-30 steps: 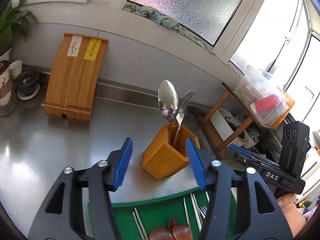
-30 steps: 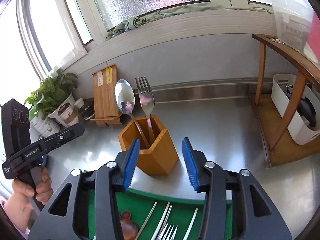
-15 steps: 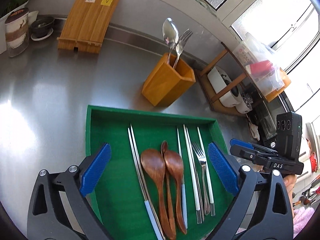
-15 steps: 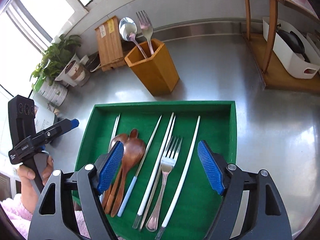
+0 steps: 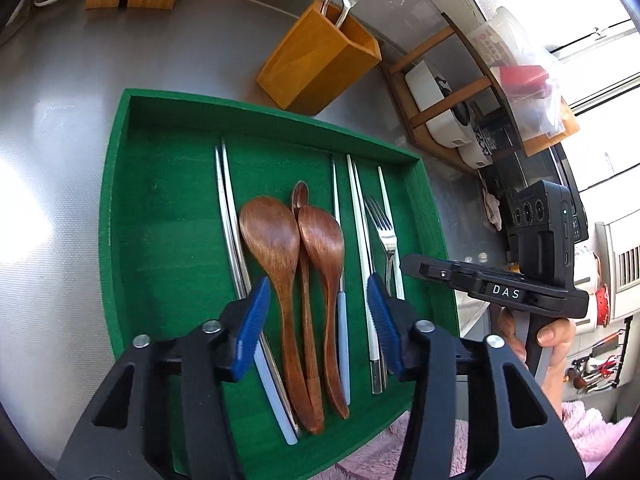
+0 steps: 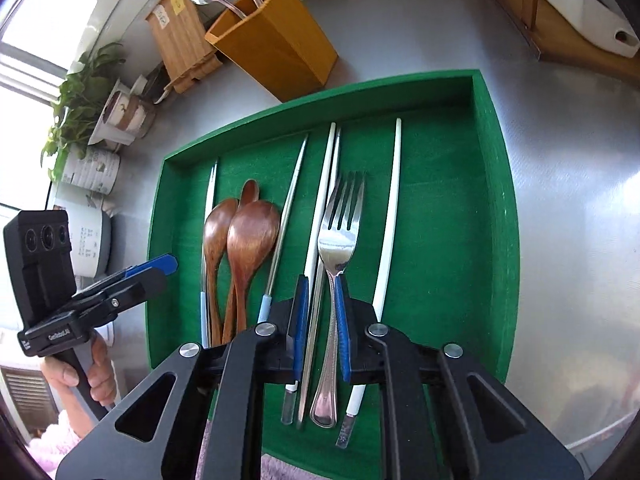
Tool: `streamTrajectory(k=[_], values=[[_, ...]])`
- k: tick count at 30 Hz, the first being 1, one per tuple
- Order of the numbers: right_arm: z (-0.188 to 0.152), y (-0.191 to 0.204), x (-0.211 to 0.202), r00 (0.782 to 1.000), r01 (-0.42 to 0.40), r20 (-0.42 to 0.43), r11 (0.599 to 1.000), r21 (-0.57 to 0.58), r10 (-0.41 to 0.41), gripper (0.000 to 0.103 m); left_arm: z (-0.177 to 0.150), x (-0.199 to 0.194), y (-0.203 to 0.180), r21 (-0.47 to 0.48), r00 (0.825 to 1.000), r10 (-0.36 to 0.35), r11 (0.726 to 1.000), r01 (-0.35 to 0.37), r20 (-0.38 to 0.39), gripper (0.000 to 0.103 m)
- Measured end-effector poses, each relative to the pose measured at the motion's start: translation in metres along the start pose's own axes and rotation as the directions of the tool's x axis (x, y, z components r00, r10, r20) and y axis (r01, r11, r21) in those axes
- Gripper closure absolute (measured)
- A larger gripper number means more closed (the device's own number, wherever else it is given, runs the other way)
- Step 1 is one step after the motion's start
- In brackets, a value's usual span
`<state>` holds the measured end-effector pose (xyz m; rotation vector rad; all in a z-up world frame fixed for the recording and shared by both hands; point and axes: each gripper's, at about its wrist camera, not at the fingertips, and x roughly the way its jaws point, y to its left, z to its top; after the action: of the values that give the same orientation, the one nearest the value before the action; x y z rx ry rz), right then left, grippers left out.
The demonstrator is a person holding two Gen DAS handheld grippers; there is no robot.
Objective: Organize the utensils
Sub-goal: 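Grasp a wooden spoon with the left tool while the right tool grasps a fork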
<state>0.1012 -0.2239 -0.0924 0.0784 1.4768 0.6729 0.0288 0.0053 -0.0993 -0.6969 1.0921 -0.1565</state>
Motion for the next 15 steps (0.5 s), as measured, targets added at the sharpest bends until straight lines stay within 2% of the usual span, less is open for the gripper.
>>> streamTrajectory(k=[4,15], values=[[-0.001,-0.004,0.005,1.000,0.004,-0.017,1.000,0.018,-0.004,0.092,0.000,0.010,-0.001,0.013,0.999,0.037,0.999,-0.036,-0.039,0.077],[0.000,-0.010,0.015,0.999,-0.001,-0.043,1.000,0.030,0.002,0.092,0.001,0.028,0.000,0.024,0.991,0.097,0.995,-0.095,-0.093,0.079]])
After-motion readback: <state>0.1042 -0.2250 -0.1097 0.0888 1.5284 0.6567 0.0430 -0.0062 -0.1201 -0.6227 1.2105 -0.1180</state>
